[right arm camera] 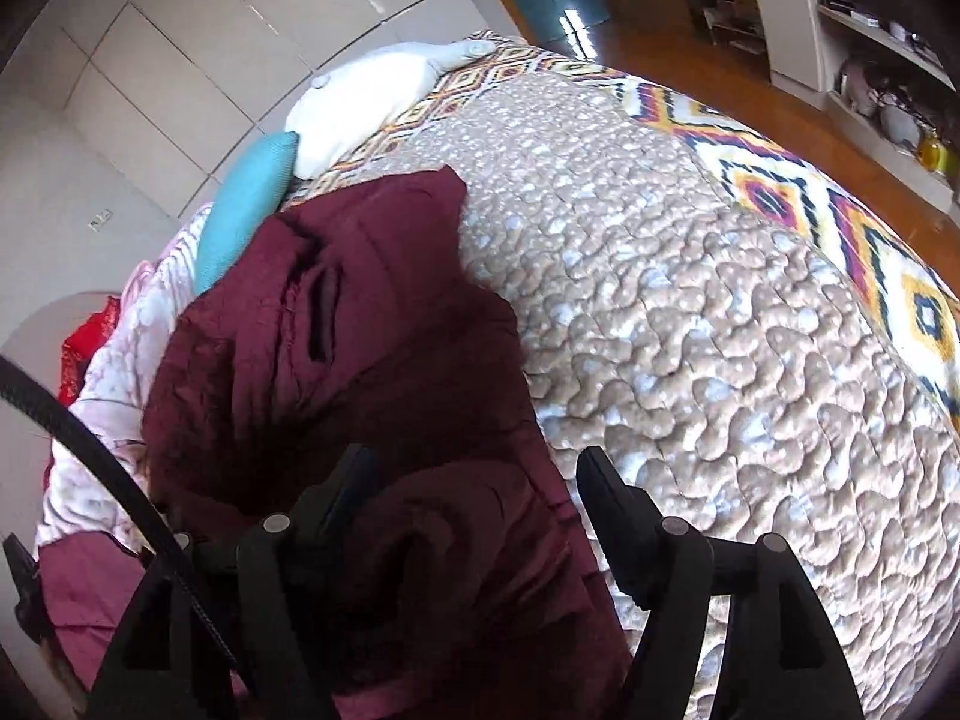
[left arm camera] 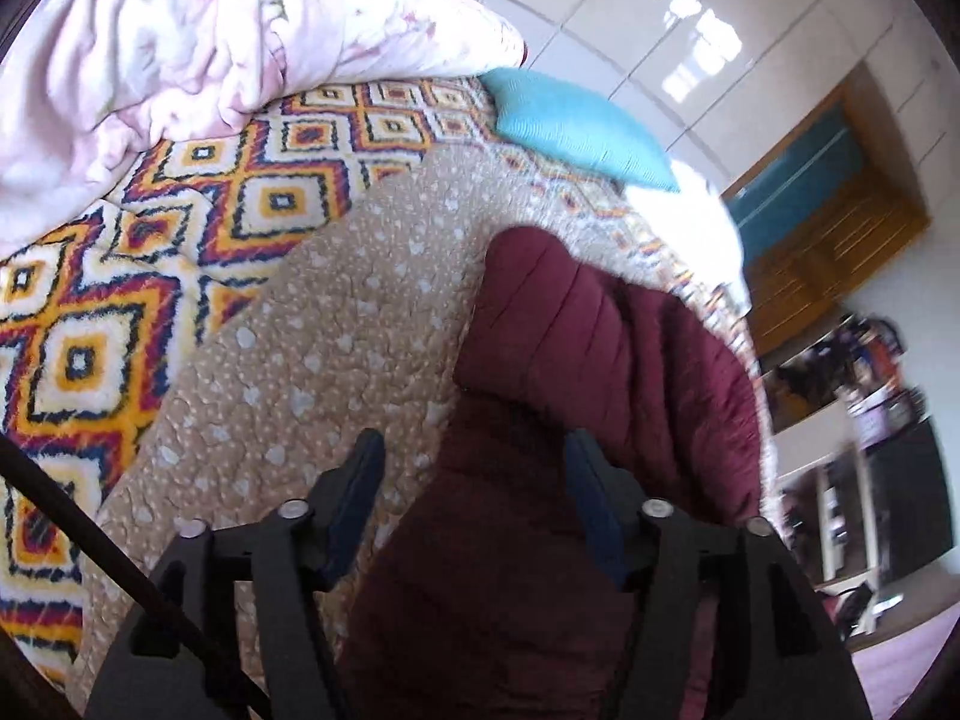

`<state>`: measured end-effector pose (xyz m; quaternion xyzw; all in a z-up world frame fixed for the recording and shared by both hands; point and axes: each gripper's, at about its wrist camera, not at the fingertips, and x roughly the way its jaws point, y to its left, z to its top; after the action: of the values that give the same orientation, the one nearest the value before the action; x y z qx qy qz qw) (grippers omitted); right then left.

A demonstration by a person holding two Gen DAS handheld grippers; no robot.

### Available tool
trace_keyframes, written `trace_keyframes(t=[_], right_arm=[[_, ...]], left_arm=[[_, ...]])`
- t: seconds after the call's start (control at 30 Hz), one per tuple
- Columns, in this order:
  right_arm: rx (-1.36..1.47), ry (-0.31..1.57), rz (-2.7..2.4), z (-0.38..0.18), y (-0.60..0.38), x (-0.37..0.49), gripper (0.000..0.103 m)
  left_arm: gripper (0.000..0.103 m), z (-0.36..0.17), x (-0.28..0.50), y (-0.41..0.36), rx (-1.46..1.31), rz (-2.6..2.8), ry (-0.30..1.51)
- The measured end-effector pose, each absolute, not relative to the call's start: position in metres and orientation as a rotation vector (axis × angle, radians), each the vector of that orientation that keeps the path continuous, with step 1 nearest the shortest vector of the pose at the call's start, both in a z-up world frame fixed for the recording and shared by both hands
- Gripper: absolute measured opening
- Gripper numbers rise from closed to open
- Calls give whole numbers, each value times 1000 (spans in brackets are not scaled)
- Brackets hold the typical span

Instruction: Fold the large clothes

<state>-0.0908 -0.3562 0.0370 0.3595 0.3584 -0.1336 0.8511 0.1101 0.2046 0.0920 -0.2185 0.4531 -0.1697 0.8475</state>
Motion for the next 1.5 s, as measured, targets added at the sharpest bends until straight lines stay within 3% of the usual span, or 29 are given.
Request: trace_keyframes(t=[0.37,0.47,0.9,0.93,0.97,1.0,1.03,1.07,1.13,1.17,1.5], right_arm=[[686,612,-184,84,-340,-139,82],[596,605,-142,93,-327,-151,95],[506,816,-128,44,-339,-70,95],[488,818,-118,45,-334,-67,92],[470,815,-96,48,-328,-66,85],[458,814,-86,49,-323,-65,81],[427,820,-95,51,-315,-66,70],[379,828,-112,53,-306,-67,52],[320,844,-123,55,-292,-71,31],[298,839,-137,58,-287,-75,26],[340,525,-156,189,-295,-134,20]], left_arm=[[74,73,64,213,-304,-500,955],[79,55,67,214,-300,-577,995],[87,26,91,159,-273,-796,1144],[87,26,90,158,-268,-789,1146],[78,27,88,157,-257,-782,1138],[54,29,85,156,-239,-765,1121],[46,31,81,155,-214,-749,1113],[37,33,77,153,-200,-724,1105],[28,43,64,154,-162,-674,1058],[25,50,56,156,-150,-665,1033],[21,168,38,173,-192,-603,766]])
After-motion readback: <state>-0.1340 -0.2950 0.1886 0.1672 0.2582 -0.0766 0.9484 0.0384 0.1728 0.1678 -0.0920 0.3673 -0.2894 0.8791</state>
